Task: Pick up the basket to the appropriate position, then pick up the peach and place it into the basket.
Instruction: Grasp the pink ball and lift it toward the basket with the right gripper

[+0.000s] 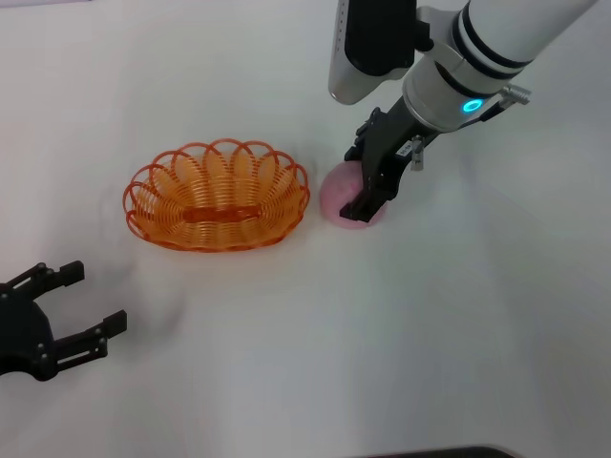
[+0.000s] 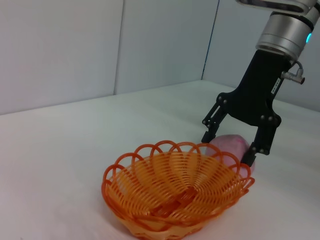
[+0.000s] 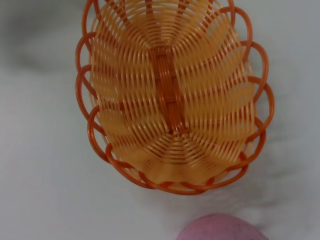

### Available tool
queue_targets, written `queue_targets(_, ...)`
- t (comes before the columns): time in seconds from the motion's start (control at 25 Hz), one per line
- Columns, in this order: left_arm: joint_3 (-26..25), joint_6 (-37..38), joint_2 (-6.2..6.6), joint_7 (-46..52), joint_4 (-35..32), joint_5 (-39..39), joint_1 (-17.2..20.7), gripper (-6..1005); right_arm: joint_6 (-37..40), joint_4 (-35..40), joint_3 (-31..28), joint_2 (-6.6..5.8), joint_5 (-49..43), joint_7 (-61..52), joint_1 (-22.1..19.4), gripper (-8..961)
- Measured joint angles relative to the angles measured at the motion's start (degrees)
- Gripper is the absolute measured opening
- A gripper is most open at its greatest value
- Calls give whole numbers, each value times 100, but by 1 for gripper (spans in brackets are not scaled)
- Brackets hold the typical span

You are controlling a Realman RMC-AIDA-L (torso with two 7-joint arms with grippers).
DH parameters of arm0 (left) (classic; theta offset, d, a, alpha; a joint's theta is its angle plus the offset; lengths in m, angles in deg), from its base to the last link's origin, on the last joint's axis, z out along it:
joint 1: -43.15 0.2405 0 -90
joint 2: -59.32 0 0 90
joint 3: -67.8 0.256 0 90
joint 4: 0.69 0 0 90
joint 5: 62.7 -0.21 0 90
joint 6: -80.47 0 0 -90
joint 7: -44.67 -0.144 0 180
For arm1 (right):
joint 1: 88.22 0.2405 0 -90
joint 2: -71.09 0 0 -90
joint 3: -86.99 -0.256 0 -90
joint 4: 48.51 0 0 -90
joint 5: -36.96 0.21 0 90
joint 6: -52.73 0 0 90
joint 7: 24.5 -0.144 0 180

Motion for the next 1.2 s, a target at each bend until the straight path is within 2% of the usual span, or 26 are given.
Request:
queue_targets(0.08,-1,10,1,1,0,0,5,875,-40,9,0,3,0,-56,-7,896)
queue_targets(0.44,-17,34,3,5,0,-3,18,874,-82,30,86,6,-2,-116,-25,686)
queue_targets(0.64,-17,38,3,7,0,-7,16,874,-81,59,129,6,-3,-158,-54,469)
queue_targets(0.84,-12,40,3,9,0,-9,2,874,79,346,117,-5,-5,-247,-146,480)
queue_targets(1.2,-15,40,4,10,0,-9,-24,875,949,1765,-82,-29,-40,-545,-491,500)
